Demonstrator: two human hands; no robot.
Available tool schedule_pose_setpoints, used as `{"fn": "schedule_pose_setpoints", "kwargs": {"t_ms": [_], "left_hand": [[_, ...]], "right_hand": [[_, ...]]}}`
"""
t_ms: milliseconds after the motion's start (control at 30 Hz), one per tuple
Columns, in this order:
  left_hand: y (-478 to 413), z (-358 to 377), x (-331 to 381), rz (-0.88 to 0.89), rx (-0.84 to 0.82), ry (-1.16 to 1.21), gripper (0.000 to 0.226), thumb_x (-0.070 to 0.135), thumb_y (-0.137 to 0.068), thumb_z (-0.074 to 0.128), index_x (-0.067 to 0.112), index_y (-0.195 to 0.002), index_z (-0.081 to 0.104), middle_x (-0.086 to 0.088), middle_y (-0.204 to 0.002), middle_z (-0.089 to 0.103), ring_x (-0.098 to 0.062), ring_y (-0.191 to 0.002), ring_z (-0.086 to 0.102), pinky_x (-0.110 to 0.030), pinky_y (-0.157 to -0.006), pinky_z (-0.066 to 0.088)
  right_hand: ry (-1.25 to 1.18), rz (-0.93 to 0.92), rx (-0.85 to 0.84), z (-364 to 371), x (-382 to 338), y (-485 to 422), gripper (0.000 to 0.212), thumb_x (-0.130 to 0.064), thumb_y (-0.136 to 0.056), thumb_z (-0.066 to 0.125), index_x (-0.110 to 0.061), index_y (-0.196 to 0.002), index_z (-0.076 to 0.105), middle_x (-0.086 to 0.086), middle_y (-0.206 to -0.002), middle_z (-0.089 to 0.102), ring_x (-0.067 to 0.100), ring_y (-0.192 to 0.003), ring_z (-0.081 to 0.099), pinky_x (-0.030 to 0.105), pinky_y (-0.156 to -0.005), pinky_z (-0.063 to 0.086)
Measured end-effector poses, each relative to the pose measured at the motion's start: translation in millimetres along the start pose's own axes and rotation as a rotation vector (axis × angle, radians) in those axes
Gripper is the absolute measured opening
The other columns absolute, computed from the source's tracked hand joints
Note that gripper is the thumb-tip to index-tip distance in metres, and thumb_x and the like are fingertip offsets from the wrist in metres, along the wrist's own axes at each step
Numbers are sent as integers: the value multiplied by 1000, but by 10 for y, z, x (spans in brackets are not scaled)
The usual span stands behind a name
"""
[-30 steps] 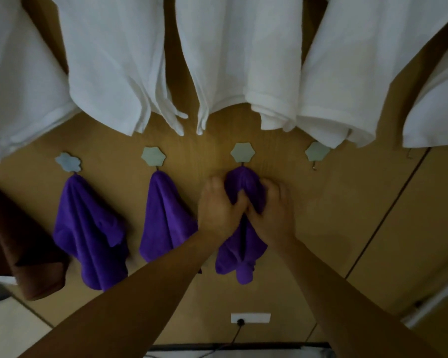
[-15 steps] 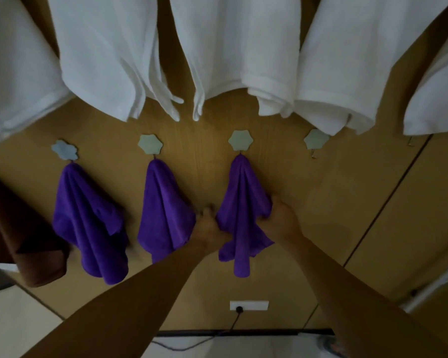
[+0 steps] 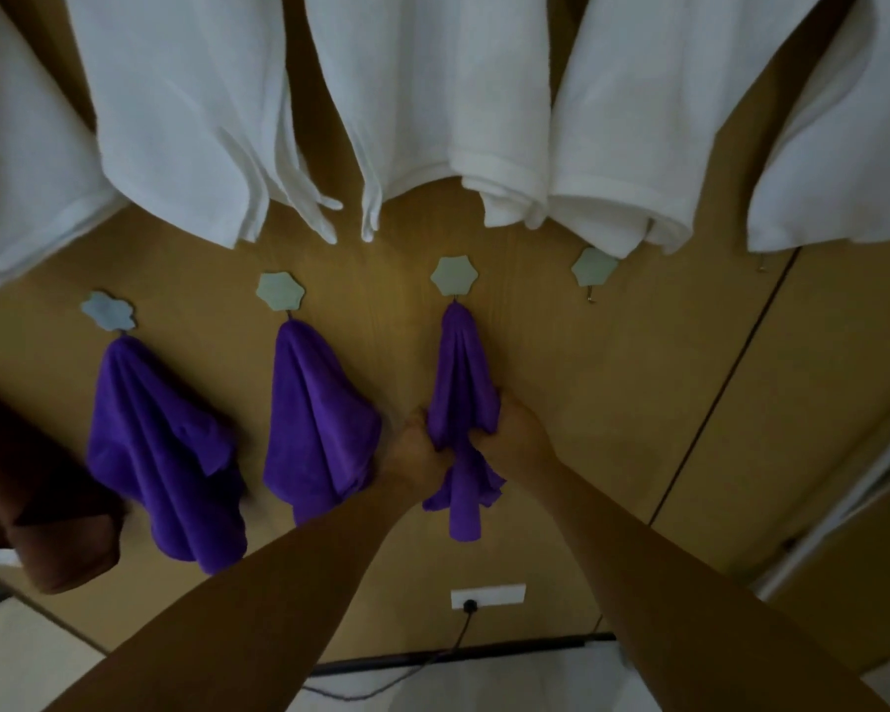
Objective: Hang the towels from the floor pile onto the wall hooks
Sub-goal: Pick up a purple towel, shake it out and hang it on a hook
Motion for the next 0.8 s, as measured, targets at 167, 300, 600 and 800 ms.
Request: {"fn": "schedule_pose_setpoints", "kwargs": {"t_ms": [167, 300, 600, 800], "left_hand": [[370, 165, -355, -59, -112, 38, 37, 23, -71, 79, 18, -97, 53, 7, -84, 57, -11, -73, 56, -34, -63, 45], [597, 229, -562, -24, -367, -289, 76, 35, -84, 67, 8, -144, 29, -13, -134, 47, -29, -119, 50, -35, -92, 46], [1616, 287, -394, 351, -698, -605, 70, 45, -89, 54, 13, -146, 28, -11, -143, 38, -29, -129, 39, -42, -104, 36], [2659, 582, 113, 668, -835, -635, 51, 45, -86, 54, 15, -126, 46, -13, -130, 48, -32, -119, 47, -40, -95, 43]], "right_hand": [[56, 167, 41, 7, 237, 541, 69, -37, -73, 73, -19, -134, 47, 4, -131, 57, 25, -118, 56, 41, -97, 47], [187, 314, 100, -27, 371, 1119, 83, -42, -82, 69, -18, -150, 28, 6, -151, 36, 24, -136, 37, 35, -110, 34], [332, 588, 220, 182, 293, 2903, 73, -46, -86, 64, -24, -148, 32, 7, -150, 36, 27, -135, 36, 39, -109, 35], [423, 791, 411, -29, 161, 4412, 66, -50, -85, 61, -28, -143, 39, 3, -145, 42, 26, -130, 41, 42, -108, 36]]}}
Point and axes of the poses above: each hand's wrist, its own y-axis away from the middle knuckle, its own z-axis out of the palm, x = y × z, the point moved 1 cm from there along -y, towards the middle knuckle
